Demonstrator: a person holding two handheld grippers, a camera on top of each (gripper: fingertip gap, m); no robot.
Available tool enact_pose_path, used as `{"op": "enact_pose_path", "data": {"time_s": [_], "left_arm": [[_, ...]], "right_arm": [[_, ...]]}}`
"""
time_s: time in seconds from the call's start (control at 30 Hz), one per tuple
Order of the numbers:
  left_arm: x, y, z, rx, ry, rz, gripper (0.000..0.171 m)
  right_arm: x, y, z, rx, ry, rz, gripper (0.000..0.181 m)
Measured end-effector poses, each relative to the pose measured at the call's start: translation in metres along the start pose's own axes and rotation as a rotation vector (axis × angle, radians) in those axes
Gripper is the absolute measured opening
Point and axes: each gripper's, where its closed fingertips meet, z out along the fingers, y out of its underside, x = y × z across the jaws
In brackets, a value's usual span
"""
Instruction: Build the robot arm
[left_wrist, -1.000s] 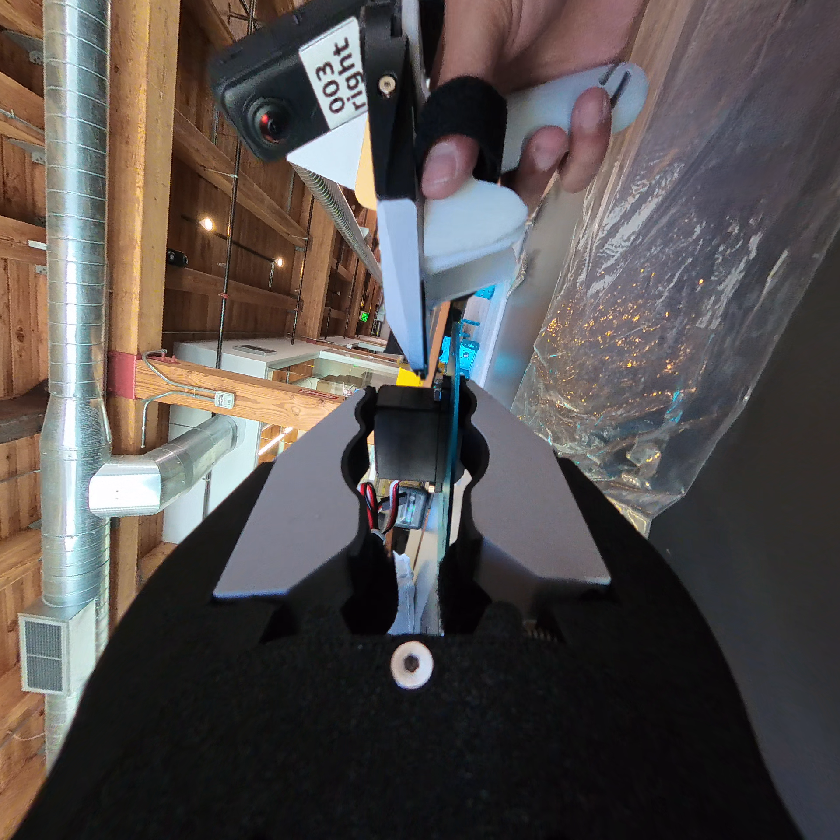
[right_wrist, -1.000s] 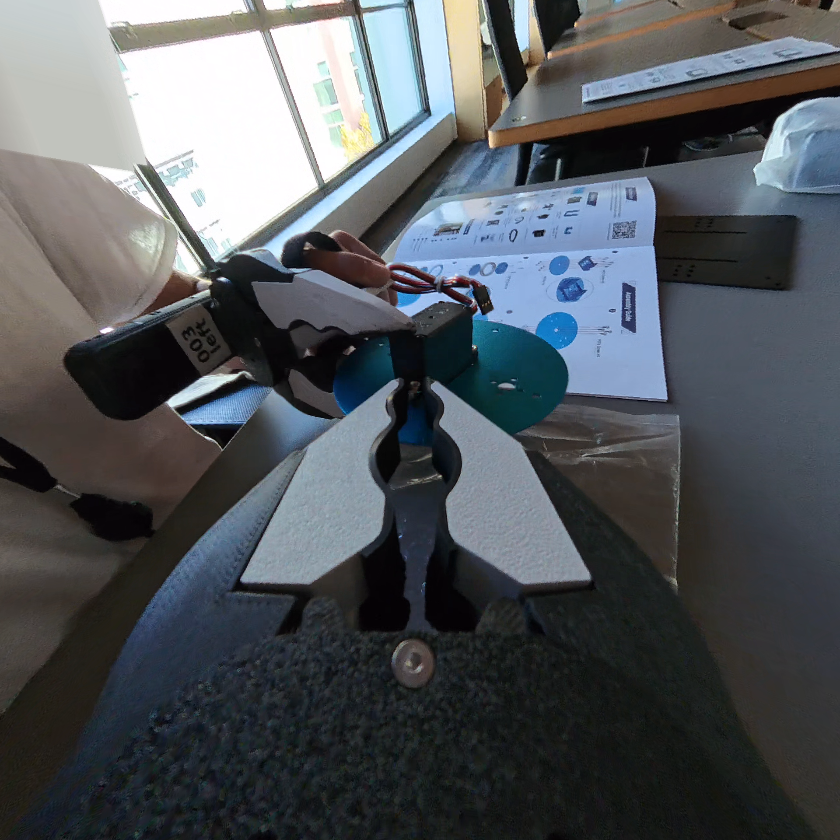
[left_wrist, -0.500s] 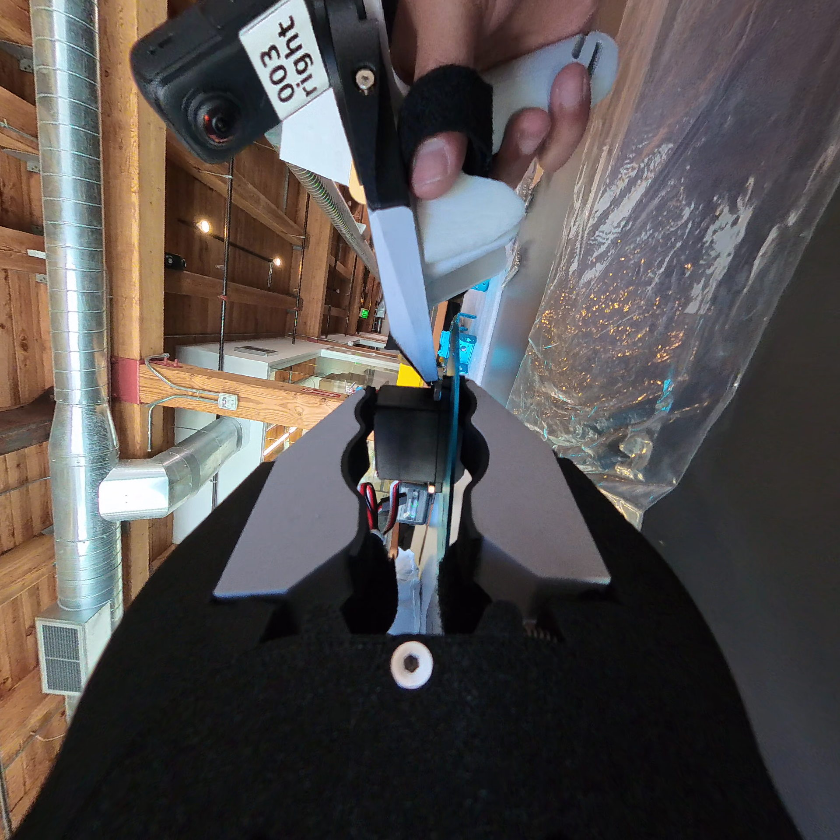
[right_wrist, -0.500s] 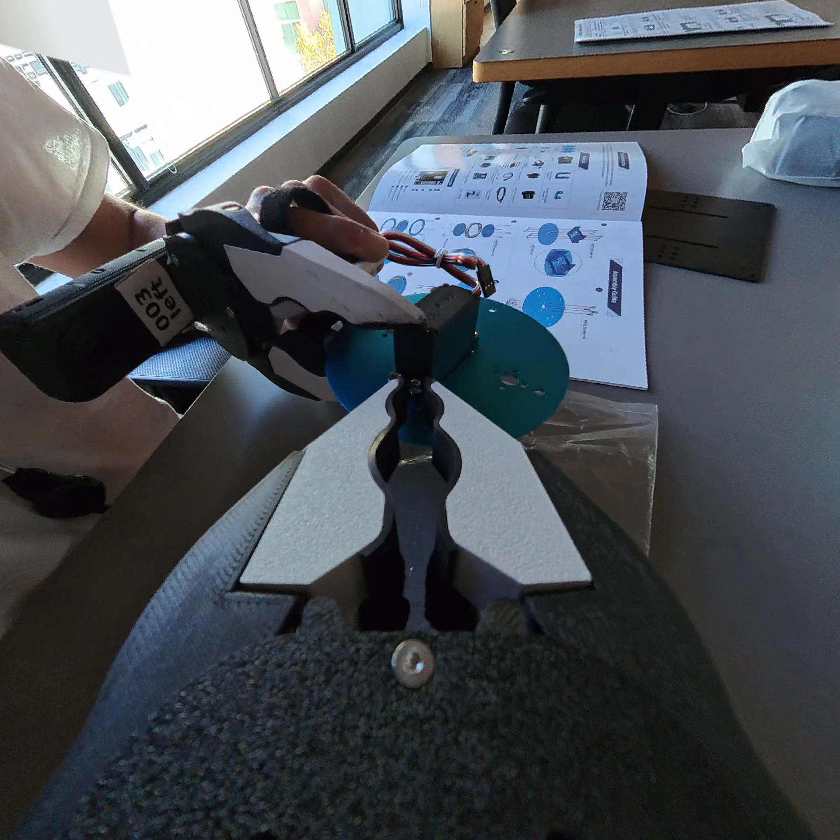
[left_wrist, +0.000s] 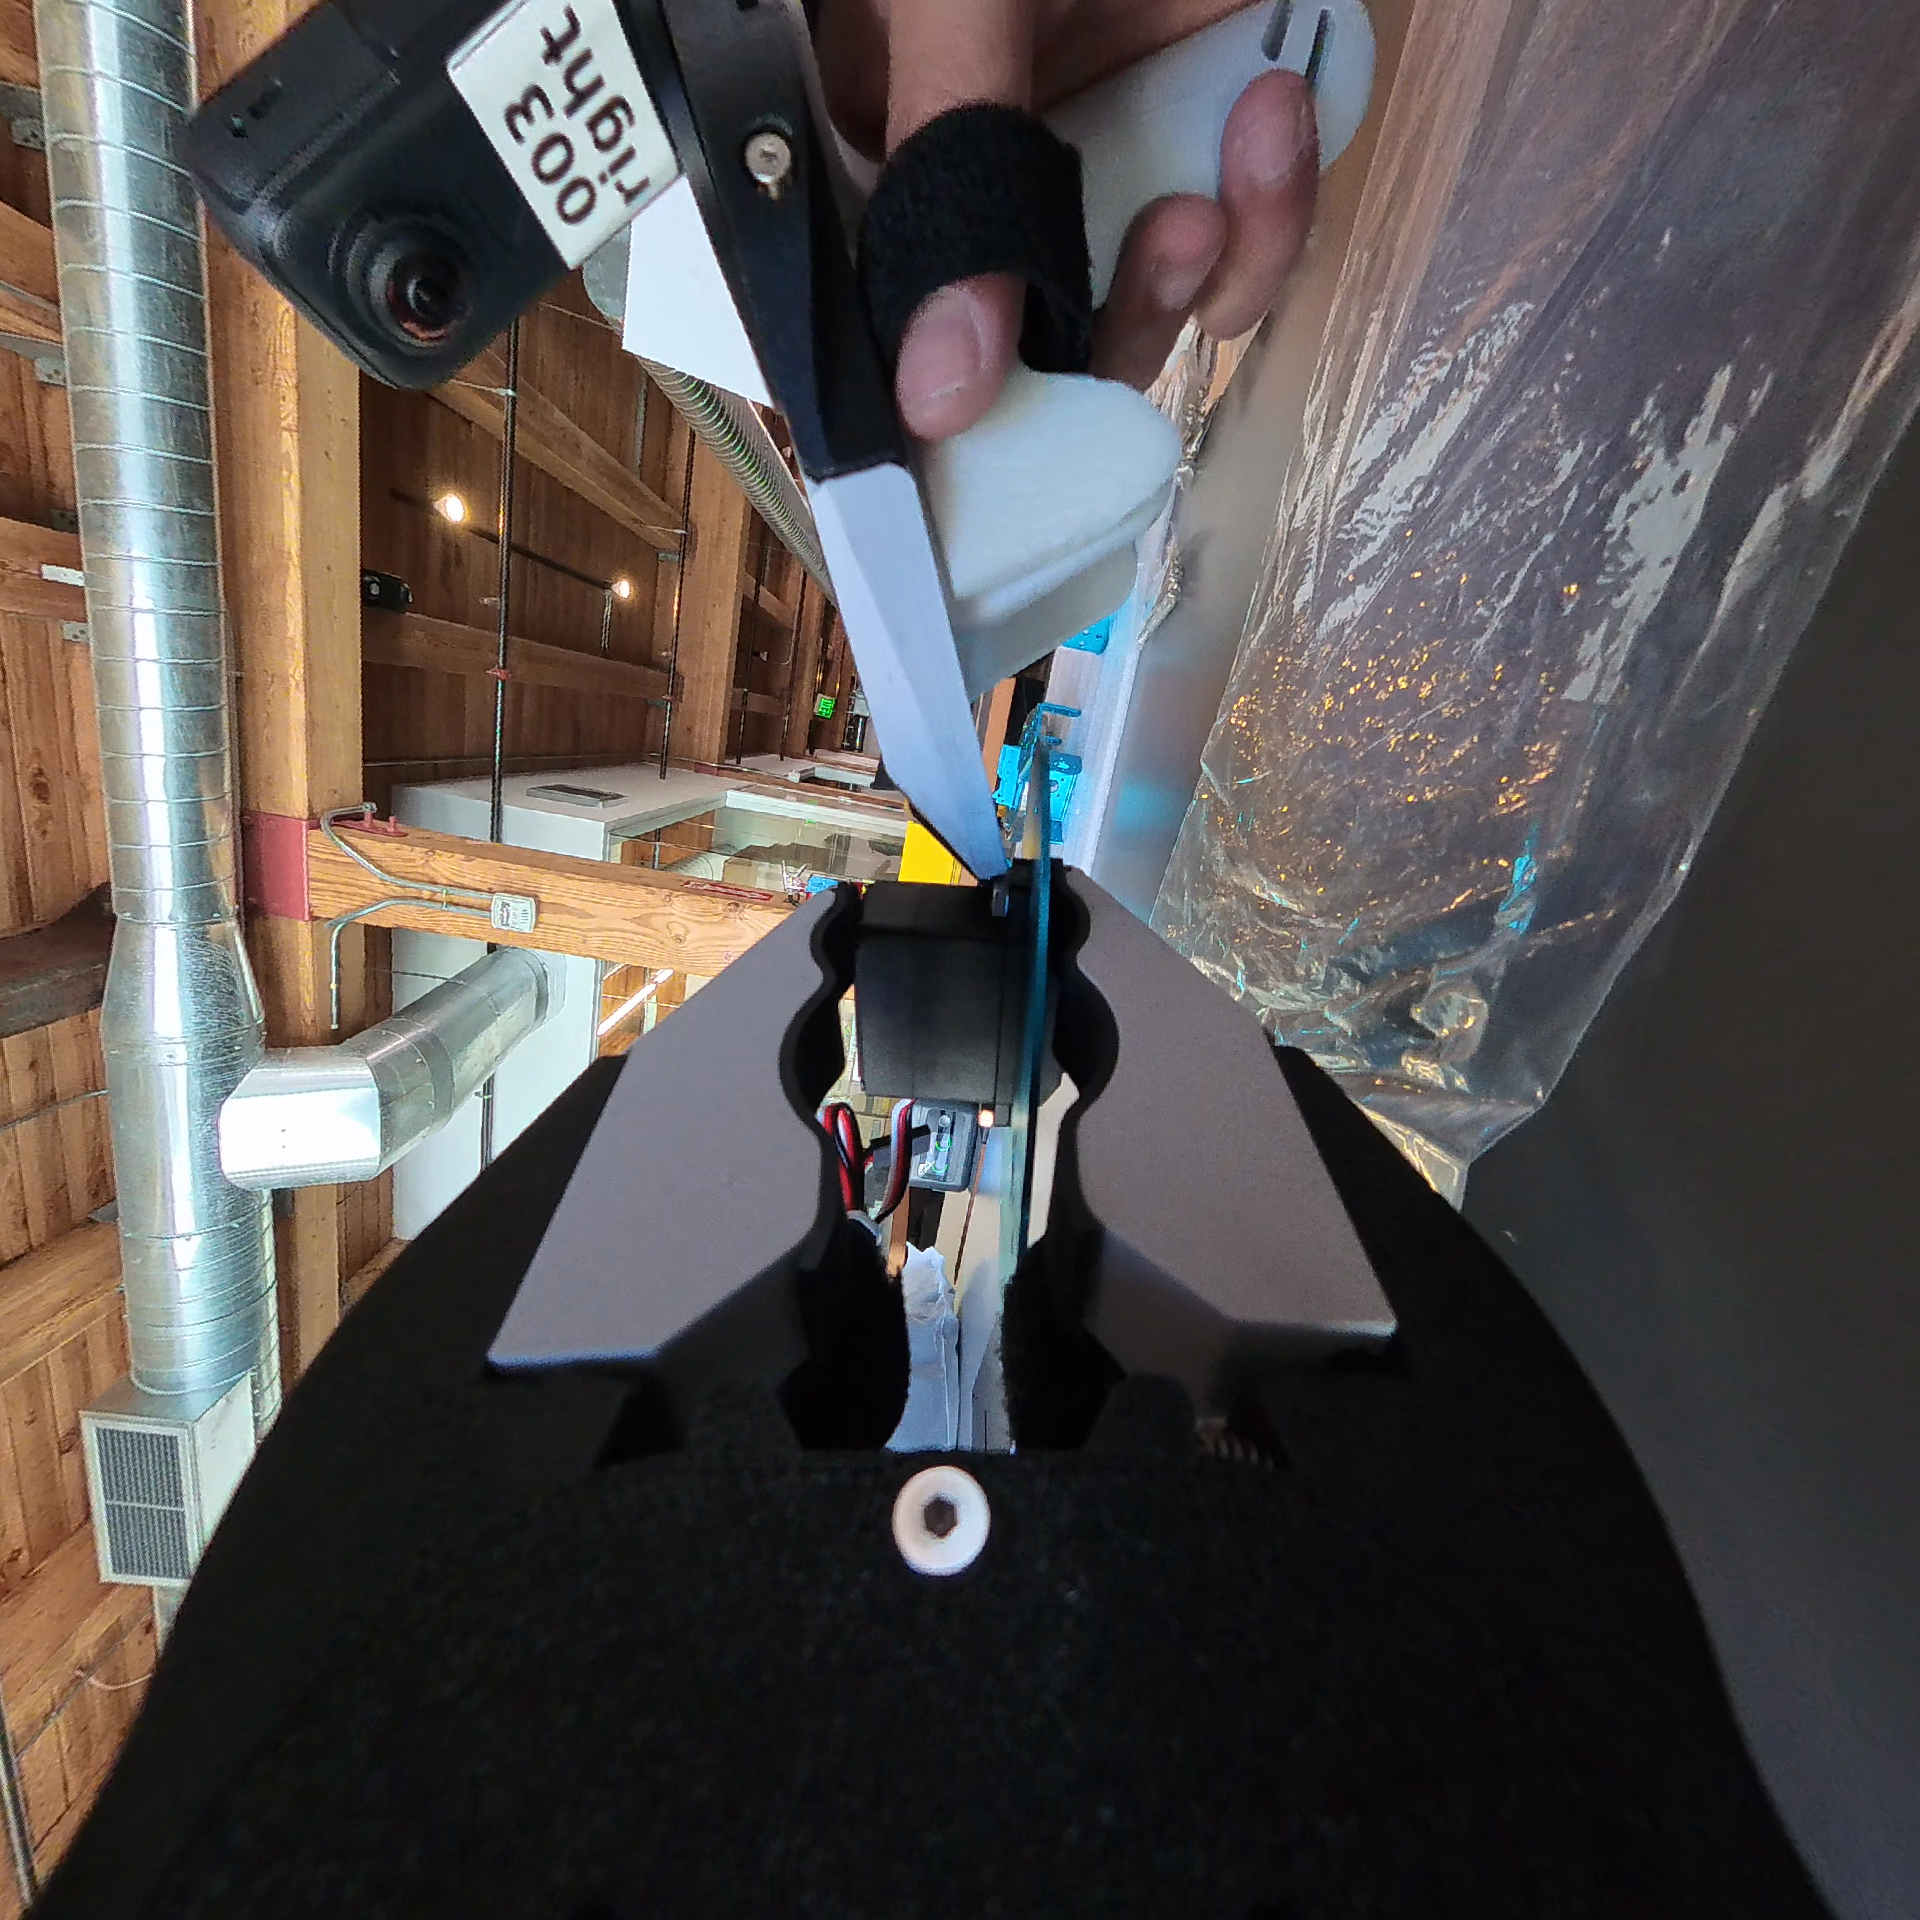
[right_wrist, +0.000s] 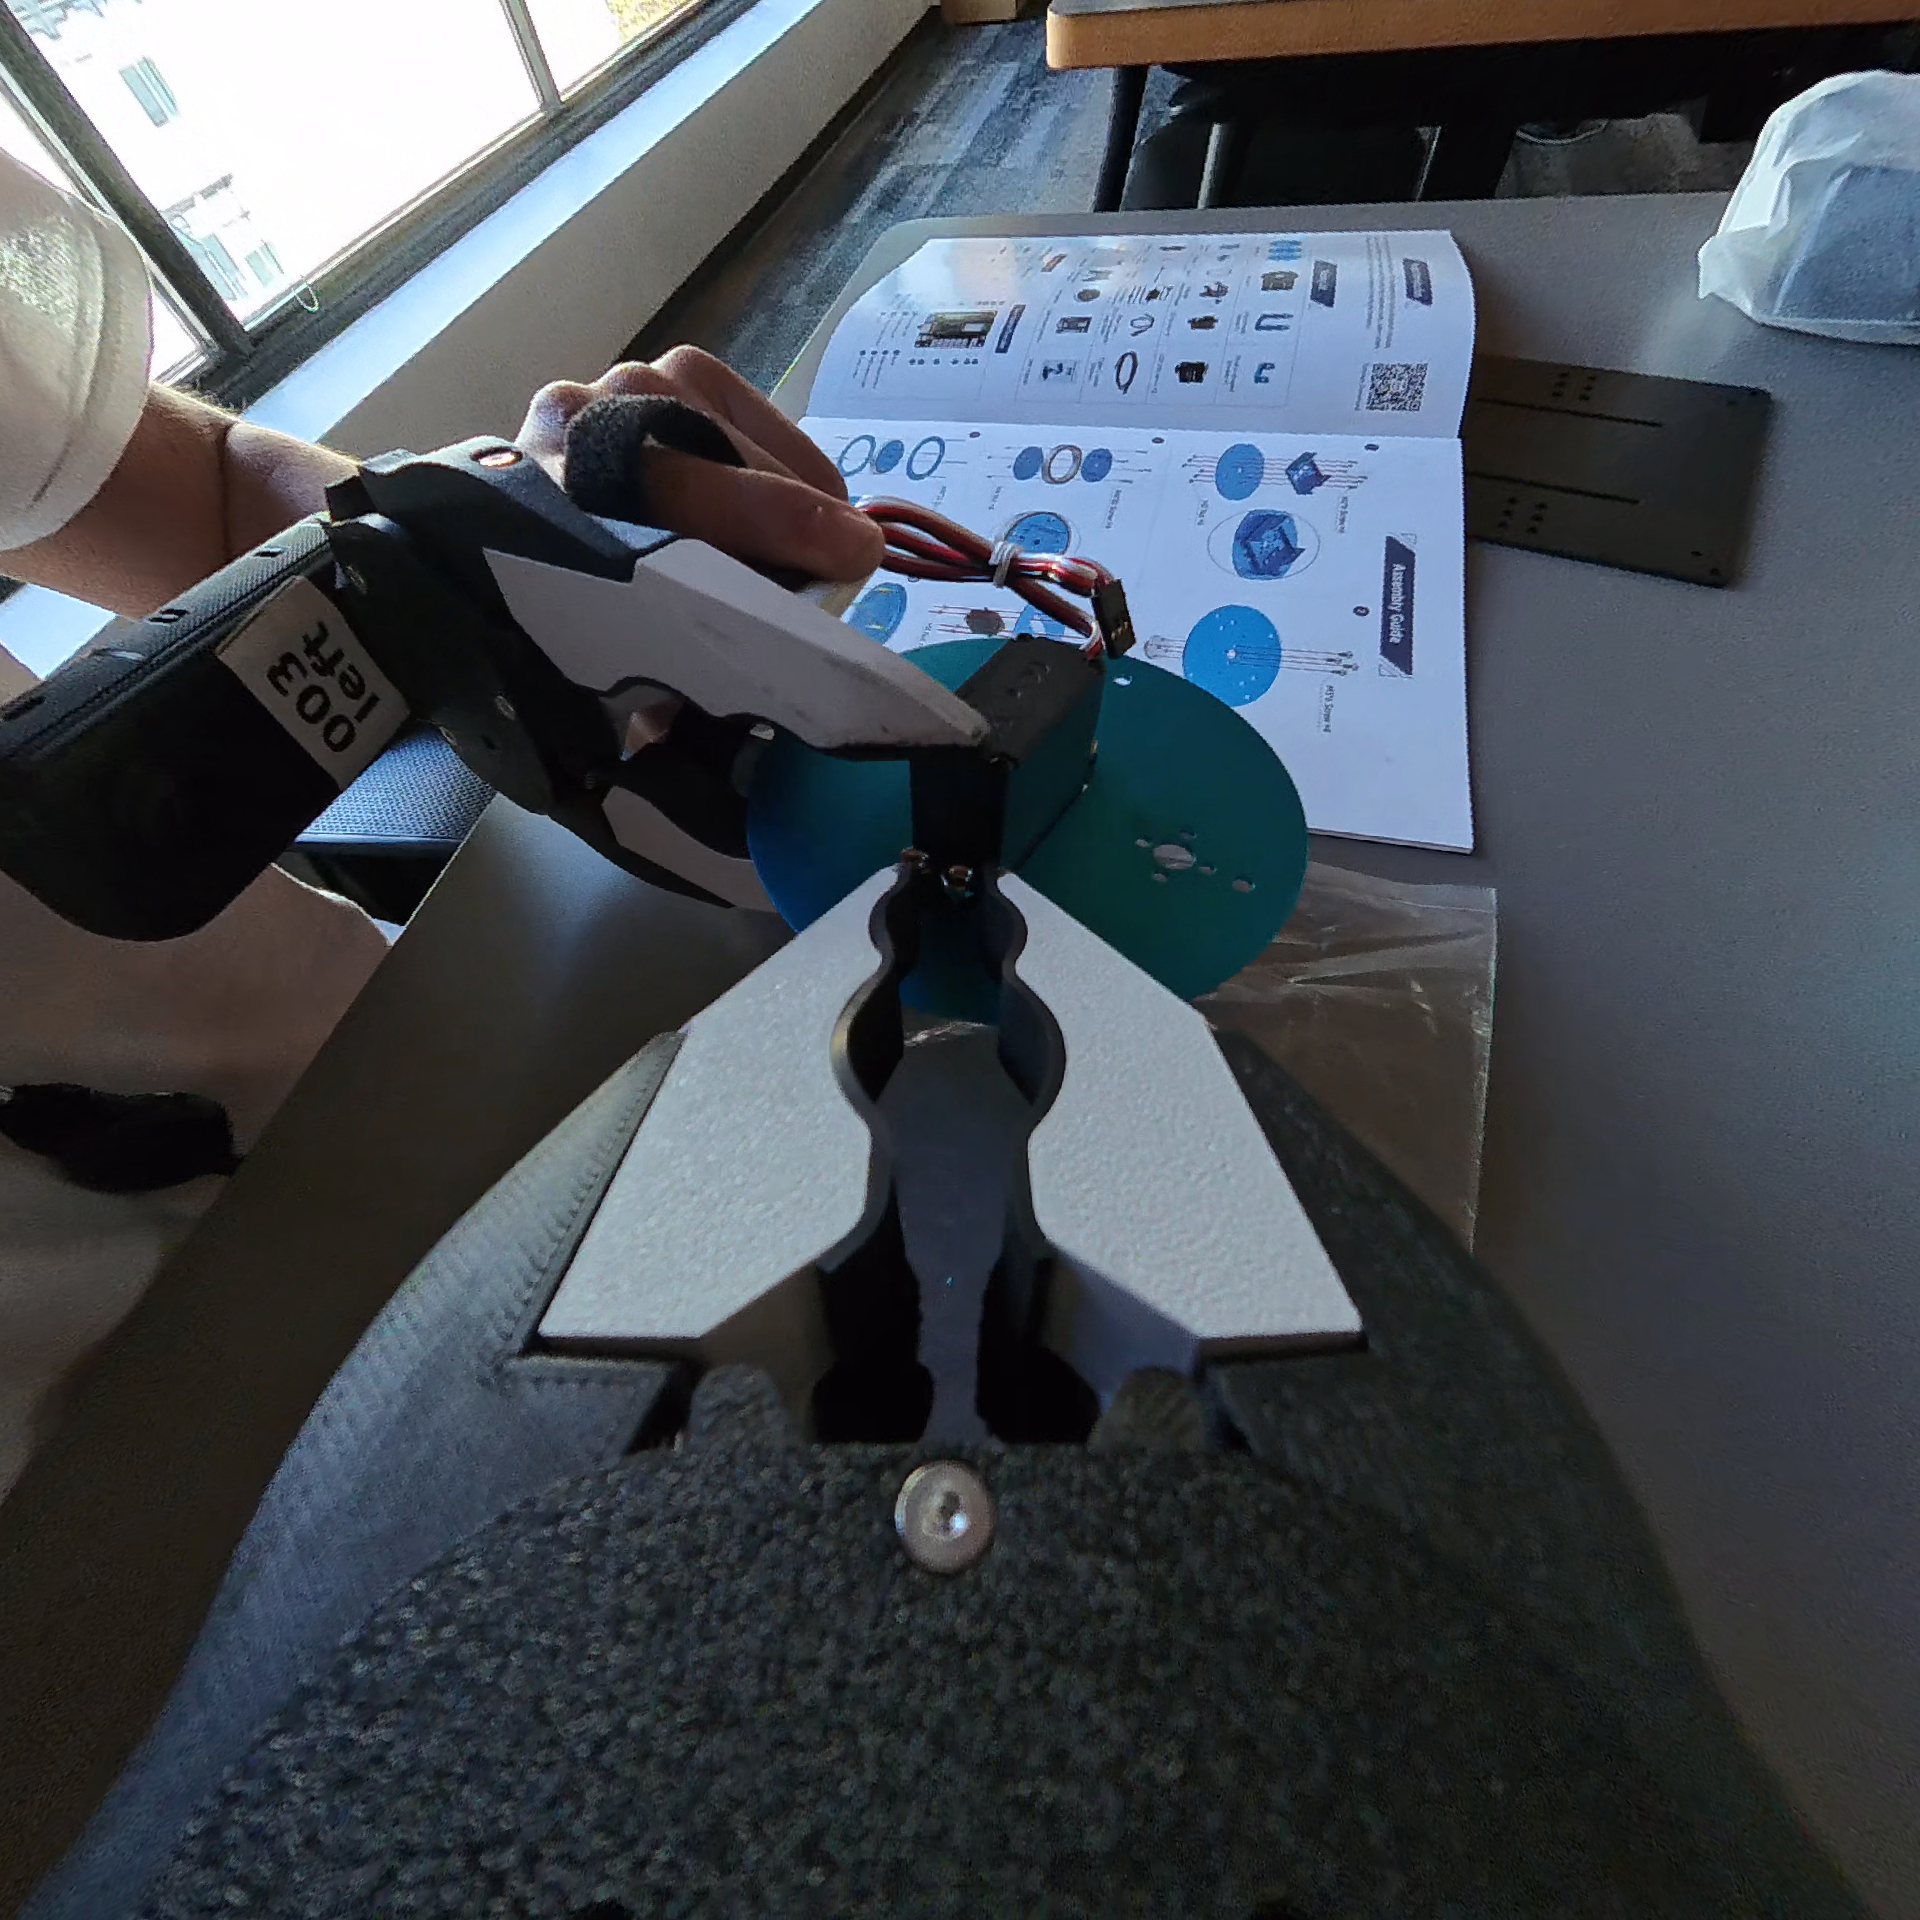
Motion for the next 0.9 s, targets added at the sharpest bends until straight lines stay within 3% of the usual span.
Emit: {"op": "enact_pose_path", "data": {"time_s": [0.53, 0.73, 0.9], "left_arm": [[-0.0003, 0.0001, -0.0002, 0.0, -0.003, -0.003, 0.035], [-0.0009, 0.0023, 0.0, -0.009, -0.004, -0.009, 0.035], [-0.0003, 0.0014, 0.0008, -0.009, -0.001, -0.007, 0.035]], "right_arm": [[-0.0022, -0.0041, -0.002, 0.023, -0.014, 0.0, 0.016], [0.0012, -0.005, -0.0083, 0.023, -0.003, 0.003, 0.01], [-0.0017, -0.0013, 0.0001, -0.002, -0.023, 0.011, 0.023]]}}
